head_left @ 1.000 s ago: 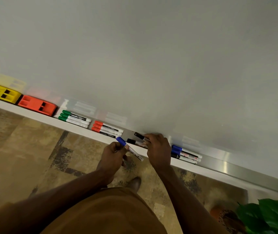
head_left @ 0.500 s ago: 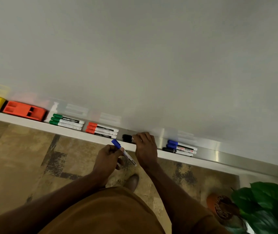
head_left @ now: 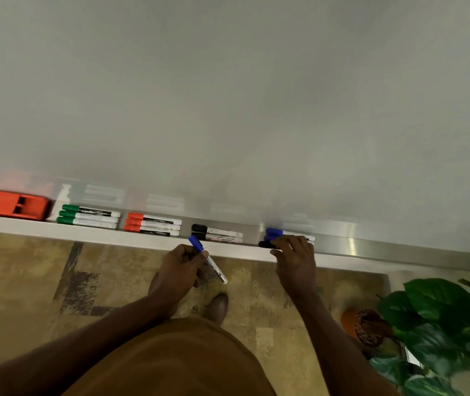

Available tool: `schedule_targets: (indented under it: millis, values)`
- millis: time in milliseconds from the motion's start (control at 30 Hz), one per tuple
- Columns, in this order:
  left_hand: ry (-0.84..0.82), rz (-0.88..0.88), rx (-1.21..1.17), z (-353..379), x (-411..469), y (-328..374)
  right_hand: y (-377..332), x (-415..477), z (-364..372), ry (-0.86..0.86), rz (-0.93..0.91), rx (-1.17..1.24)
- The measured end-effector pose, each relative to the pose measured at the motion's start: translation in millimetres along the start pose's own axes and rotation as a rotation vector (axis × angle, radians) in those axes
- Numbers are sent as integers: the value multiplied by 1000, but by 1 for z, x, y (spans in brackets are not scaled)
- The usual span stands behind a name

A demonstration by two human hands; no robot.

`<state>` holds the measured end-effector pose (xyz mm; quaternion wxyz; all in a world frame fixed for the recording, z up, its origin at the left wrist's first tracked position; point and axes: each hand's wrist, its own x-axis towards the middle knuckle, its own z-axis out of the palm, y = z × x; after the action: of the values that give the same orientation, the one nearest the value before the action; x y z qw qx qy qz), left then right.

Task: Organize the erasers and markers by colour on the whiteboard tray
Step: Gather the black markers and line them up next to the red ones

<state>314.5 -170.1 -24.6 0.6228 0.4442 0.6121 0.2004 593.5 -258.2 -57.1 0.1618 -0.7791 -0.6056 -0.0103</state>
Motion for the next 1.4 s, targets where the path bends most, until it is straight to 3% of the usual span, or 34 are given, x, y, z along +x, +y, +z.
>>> schedule_targets:
  millis: [233, 400, 933, 1400]
  values:
    - [-55, 133, 145, 26, -4, 13, 26, 0, -6, -74, -17, -61]
    - [-98, 120, 157, 34, -12, 8, 25, 6, 1, -95, 4, -64]
    - [5, 58, 88, 19, -7, 5, 32, 18, 7, -178, -46, -7]
    - [83, 12, 49, -1, -4, 2, -92, 52, 29, -4, -284, -27]
